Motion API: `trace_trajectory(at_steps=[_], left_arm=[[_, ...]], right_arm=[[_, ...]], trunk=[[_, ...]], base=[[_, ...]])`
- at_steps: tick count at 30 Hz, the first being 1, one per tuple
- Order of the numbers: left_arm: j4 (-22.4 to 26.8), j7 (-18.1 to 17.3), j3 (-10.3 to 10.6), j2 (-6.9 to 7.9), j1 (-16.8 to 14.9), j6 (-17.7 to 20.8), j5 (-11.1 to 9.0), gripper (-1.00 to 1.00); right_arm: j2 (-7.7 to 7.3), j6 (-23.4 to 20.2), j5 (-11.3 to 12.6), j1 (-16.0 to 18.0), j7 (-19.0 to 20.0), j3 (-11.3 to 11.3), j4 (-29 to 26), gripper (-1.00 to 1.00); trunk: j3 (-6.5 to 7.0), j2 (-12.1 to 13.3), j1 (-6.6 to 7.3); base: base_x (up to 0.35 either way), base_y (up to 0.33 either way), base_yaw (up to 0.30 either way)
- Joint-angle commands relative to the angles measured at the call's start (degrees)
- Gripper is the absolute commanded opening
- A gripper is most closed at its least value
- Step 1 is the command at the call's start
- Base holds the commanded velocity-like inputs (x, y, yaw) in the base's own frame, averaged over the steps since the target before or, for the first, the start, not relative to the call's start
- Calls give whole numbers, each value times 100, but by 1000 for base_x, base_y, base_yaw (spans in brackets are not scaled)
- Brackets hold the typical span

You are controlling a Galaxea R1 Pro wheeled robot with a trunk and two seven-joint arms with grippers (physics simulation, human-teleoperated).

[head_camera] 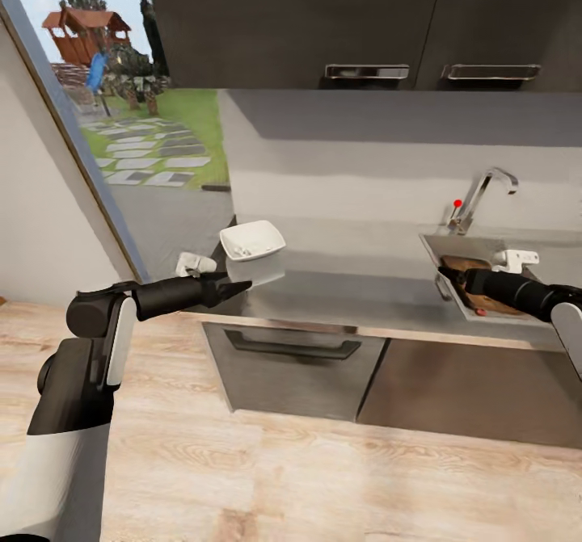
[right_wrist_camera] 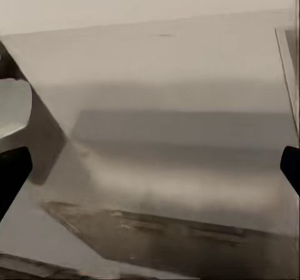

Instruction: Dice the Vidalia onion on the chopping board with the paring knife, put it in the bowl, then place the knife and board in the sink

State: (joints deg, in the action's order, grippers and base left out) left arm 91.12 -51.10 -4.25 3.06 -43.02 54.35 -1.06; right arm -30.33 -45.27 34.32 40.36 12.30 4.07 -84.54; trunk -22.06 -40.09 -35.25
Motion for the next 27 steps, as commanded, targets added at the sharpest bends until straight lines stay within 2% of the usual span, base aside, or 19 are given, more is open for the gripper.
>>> trace_trajectory(at_steps=[1, 13, 17, 19, 25, 27], left_arm=[[2, -14, -6, 1, -4, 43, -9, 100], [2, -14, -4, 1, -4, 49, -10, 100], [2, -3, -6, 10, -4, 44, 5, 100], [2, 9, 3, 62, -4, 59, 27, 100], [-38, 19, 221, 92, 26, 70, 52, 100], [-74, 23, 300, 115, 98, 72, 58, 100]], right_arm=[[1, -32, -22, 7, 36, 6, -1, 100], [2, -35, -22, 7, 29, -18, -1, 100], [1, -35, -22, 7, 28, -26, -1, 100], [3, -41, -22, 7, 27, -31, -1, 100], [2, -66, -64, 7, 21, -30, -1, 100], [5, -79, -195, -11, 19, -38, 0, 100]], trunk=[[-8, -7, 2], [-8, -7, 2], [-8, -7, 2], [-8, -7, 2], [-8, -7, 2], [-8, -7, 2]], base=[[-297, 148, -208], [-244, 105, -279], [-167, 38, -65], [-186, 79, -7], [-301, 97, -1], [-320, 98, 0]])
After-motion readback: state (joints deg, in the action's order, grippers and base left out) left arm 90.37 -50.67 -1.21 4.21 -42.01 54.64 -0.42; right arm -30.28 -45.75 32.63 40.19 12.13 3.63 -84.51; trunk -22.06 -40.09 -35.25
